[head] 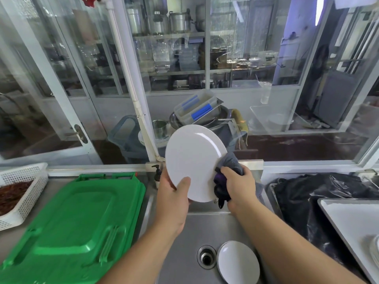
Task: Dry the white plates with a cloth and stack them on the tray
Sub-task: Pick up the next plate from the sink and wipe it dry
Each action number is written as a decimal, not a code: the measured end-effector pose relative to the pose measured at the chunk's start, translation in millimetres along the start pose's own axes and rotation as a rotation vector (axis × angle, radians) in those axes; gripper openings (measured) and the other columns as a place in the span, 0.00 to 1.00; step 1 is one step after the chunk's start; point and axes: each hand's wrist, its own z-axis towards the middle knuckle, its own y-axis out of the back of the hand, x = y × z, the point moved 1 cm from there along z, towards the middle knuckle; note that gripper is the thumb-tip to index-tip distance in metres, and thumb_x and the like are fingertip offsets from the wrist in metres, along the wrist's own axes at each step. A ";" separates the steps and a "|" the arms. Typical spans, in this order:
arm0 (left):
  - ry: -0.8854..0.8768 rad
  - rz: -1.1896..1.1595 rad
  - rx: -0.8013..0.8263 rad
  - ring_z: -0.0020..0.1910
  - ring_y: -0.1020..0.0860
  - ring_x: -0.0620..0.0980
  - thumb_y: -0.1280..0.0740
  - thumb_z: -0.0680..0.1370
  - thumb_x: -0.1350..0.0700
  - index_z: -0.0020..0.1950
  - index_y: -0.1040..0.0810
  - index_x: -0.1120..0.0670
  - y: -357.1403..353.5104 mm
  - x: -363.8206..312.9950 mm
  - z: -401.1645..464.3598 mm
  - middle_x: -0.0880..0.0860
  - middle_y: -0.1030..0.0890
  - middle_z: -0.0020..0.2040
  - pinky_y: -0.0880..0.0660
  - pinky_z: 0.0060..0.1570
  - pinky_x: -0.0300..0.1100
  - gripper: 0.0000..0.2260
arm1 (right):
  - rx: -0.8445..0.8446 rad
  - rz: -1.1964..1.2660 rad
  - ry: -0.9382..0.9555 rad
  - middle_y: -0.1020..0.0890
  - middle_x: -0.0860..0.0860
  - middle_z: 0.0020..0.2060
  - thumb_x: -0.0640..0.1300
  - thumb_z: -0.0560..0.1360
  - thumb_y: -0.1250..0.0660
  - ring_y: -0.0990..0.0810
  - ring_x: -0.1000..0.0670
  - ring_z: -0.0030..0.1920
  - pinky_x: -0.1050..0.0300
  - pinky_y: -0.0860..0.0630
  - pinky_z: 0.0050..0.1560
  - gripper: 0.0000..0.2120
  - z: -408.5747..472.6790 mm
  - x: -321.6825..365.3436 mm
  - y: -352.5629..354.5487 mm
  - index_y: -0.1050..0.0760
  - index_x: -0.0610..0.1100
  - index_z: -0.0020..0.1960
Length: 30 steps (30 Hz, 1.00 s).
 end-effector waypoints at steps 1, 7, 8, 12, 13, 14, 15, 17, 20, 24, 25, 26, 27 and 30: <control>0.011 -0.028 0.020 0.58 0.18 0.46 0.29 0.72 0.56 0.61 0.24 0.29 -1.6 -0.3 0.0 0.36 0.17 0.57 0.15 0.49 0.52 0.24 | 0.003 0.008 0.015 0.16 0.45 0.48 0.42 0.74 0.24 0.16 0.43 0.42 0.53 0.18 0.32 0.15 1.5 2.2 -0.3 0.21 0.53 0.58; 0.147 -0.126 0.107 0.62 0.19 0.56 0.26 0.78 0.56 0.64 0.22 0.39 2.5 -22.2 5.0 0.47 0.16 0.61 0.15 0.45 0.55 0.18 | 0.073 -0.031 0.096 0.15 0.40 0.45 0.41 0.70 0.25 0.17 0.41 0.37 0.47 0.18 0.35 0.13 8.8 26.6 -0.5 0.19 0.55 0.50; 0.186 -0.144 0.120 0.63 0.19 0.58 0.28 0.80 0.56 0.63 0.20 0.41 6.5 -26.7 6.9 0.49 0.16 0.61 0.15 0.46 0.56 0.14 | 0.088 -0.056 0.117 0.15 0.41 0.45 0.42 0.70 0.25 0.16 0.40 0.37 0.47 0.18 0.35 0.13 9.4 32.1 1.4 0.19 0.57 0.49; 0.283 -0.169 0.207 0.66 0.21 0.64 0.35 0.84 0.53 0.67 0.20 0.44 24.2 -44.8 15.9 0.56 0.16 0.64 0.18 0.54 0.66 0.13 | 0.129 -0.239 0.247 0.14 0.46 0.45 0.43 0.69 0.26 0.14 0.42 0.40 0.49 0.17 0.34 0.17 9.9 53.3 10.3 0.19 0.61 0.53; 0.298 -0.164 0.241 0.66 0.21 0.65 0.36 0.84 0.52 0.68 0.20 0.44 28.2 -47.7 18.0 0.57 0.17 0.65 0.18 0.55 0.66 0.13 | 0.131 -0.300 0.295 0.14 0.50 0.45 0.44 0.68 0.25 0.13 0.47 0.40 0.53 0.17 0.33 0.17 9.9 59.1 12.0 0.19 0.62 0.53; 0.315 -0.157 0.272 0.65 0.21 0.66 0.37 0.85 0.53 0.69 0.20 0.44 31.4 -50.0 19.5 0.58 0.18 0.66 0.18 0.54 0.66 0.14 | 0.139 -0.356 0.340 0.14 0.55 0.43 0.45 0.68 0.25 0.14 0.53 0.39 0.58 0.18 0.32 0.17 9.5 65.5 13.1 0.19 0.63 0.52; 0.331 -0.145 0.296 0.64 0.20 0.67 0.37 0.85 0.55 0.69 0.20 0.46 33.8 -51.1 20.3 0.60 0.18 0.65 0.17 0.52 0.65 0.14 | 0.156 -0.394 0.376 0.15 0.59 0.43 0.46 0.68 0.25 0.15 0.58 0.38 0.64 0.20 0.30 0.17 8.2 72.2 13.4 0.20 0.65 0.52; 0.339 -0.101 0.323 0.60 0.17 0.65 0.36 0.84 0.62 0.67 0.20 0.49 37.3 -51.2 20.5 0.60 0.17 0.64 0.15 0.46 0.60 0.14 | 0.210 -0.462 0.422 0.16 0.66 0.43 0.48 0.68 0.24 0.16 0.63 0.40 0.68 0.23 0.31 0.18 5.0 85.1 12.3 0.21 0.69 0.52; 0.301 -0.083 0.342 0.52 0.14 0.59 0.37 0.83 0.67 0.66 0.21 0.51 36.7 -49.8 17.9 0.58 0.15 0.60 0.15 0.43 0.56 0.16 | 0.232 -0.521 0.441 0.18 0.72 0.45 0.51 0.68 0.23 0.16 0.61 0.45 0.62 0.19 0.42 0.21 1.0 98.9 9.2 0.24 0.77 0.49; 0.229 -0.147 0.300 0.49 0.13 0.56 0.37 0.82 0.70 0.65 0.21 0.53 23.4 -46.1 10.3 0.57 0.14 0.57 0.15 0.41 0.55 0.17 | 0.185 -0.452 0.430 0.15 0.60 0.46 0.51 0.70 0.23 0.15 0.54 0.46 0.57 0.17 0.40 0.19 5.0 97.3 8.3 0.22 0.68 0.56; 0.201 -0.164 0.281 0.48 0.13 0.54 0.38 0.82 0.71 0.64 0.21 0.54 18.9 -45.1 9.0 0.55 0.14 0.56 0.15 0.40 0.55 0.17 | 0.152 -0.426 0.408 0.15 0.57 0.47 0.50 0.71 0.23 0.15 0.56 0.43 0.61 0.19 0.34 0.18 5.2 93.9 7.5 0.22 0.63 0.58; 0.169 -0.167 0.260 0.47 0.13 0.52 0.38 0.82 0.71 0.64 0.21 0.53 14.6 -44.0 8.0 0.53 0.13 0.54 0.15 0.39 0.54 0.17 | 0.124 -0.396 0.381 0.16 0.55 0.48 0.49 0.72 0.24 0.16 0.57 0.39 0.64 0.22 0.29 0.18 5.1 88.6 6.6 0.22 0.60 0.58; 0.135 -0.159 0.237 0.47 0.13 0.51 0.38 0.82 0.71 0.64 0.21 0.53 10.4 -42.8 7.0 0.51 0.13 0.52 0.16 0.39 0.52 0.18 | 0.102 -0.359 0.353 0.17 0.54 0.47 0.48 0.72 0.24 0.16 0.58 0.36 0.65 0.24 0.26 0.16 4.6 81.6 5.2 0.23 0.57 0.58; 0.055 -0.151 0.147 0.50 0.14 0.51 0.37 0.81 0.71 0.66 0.21 0.50 -0.7 -35.6 4.3 0.49 0.13 0.53 0.15 0.40 0.52 0.21 | 0.029 -0.199 0.235 0.16 0.52 0.48 0.48 0.72 0.24 0.16 0.52 0.42 0.57 0.19 0.33 0.16 -1.9 56.5 -1.6 0.24 0.57 0.56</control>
